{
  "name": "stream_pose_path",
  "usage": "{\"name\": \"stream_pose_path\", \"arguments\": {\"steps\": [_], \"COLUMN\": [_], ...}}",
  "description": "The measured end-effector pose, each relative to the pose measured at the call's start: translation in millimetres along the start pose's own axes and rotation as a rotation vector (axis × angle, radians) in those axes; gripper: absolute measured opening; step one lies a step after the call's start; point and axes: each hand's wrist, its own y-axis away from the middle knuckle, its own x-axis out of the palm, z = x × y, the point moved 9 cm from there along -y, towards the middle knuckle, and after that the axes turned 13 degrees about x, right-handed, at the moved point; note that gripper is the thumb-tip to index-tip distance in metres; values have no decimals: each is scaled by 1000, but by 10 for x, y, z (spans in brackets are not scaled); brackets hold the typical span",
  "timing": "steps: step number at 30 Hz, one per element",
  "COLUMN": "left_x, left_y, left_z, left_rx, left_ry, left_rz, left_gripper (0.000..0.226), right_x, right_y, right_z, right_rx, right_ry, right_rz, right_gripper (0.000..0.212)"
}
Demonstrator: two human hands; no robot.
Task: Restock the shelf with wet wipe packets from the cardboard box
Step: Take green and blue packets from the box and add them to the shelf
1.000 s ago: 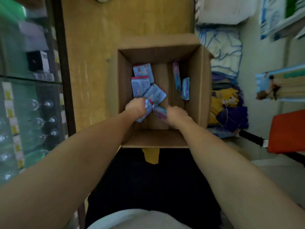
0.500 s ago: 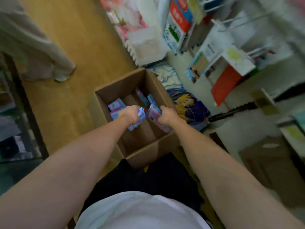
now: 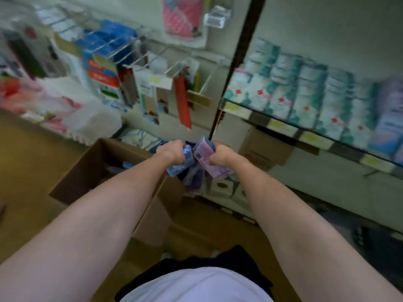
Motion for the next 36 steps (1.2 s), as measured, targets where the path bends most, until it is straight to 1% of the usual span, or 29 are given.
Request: {"name": "stream_pose_path", "arguments": {"steps": [4,8,11,13,15,16,19,21,23,25,27,30,32,34,36], "left_x": [-139,-137,22,180,328,408,589,684,775,854,922,1065,1144,1199,1207], "left_y": [-170,-244,-226,-206,-202,-199,-174,-148,-118,-103,-131,-233,-317,-418,-529], "left_z": [-1004,-2135,-2993,-3563,-4087,-4343,-5046,-5441,-5781,-6076,-6340,-6696,-6932,-7180,-7451], "left_rx": [123,232,299,366,431,460,531,576,628,668,694,746,791,828,850], "left_ry": [-146,-214,-235,-244,-259,-273,-292,-308,-329,-343,-340,-329,-329,-358,-370], "left_rz": [35,35,20,15,8,7,-19,-41,-46,-41,-37,11,29,46,72], "left_gripper": [42,30,21,25,36,37,36,32,28,29,36,54,58,52,41], "right_x": [-591,-1183,-1523,-1679,-1789,-1841,-2001,-2084,-2158,-2225,-2289,-2412,-2488,-2580,-2709], "right_y": [290,618,902,1085,1230,1309,1492,1595,1693,1778,1822,1869,1879,1882,1875], "right_z": [-719,-1704,-2529,-3068,-3557,-3787,-4432,-4806,-5135,-5409,-5679,-6034,-6244,-6424,-6589], "right_rx": [45,124,201,245,277,292,324,345,363,379,404,446,475,498,512], "right_ry": [-56,-151,-211,-256,-296,-311,-371,-411,-457,-497,-535,-573,-609,-632,-633], "right_rz": [-112,-234,-280,-312,-339,-356,-405,-429,-465,-492,-517,-587,-631,-663,-693], "right_gripper": [61,59,46,41,46,45,34,31,37,43,41,39,41,37,26]}}
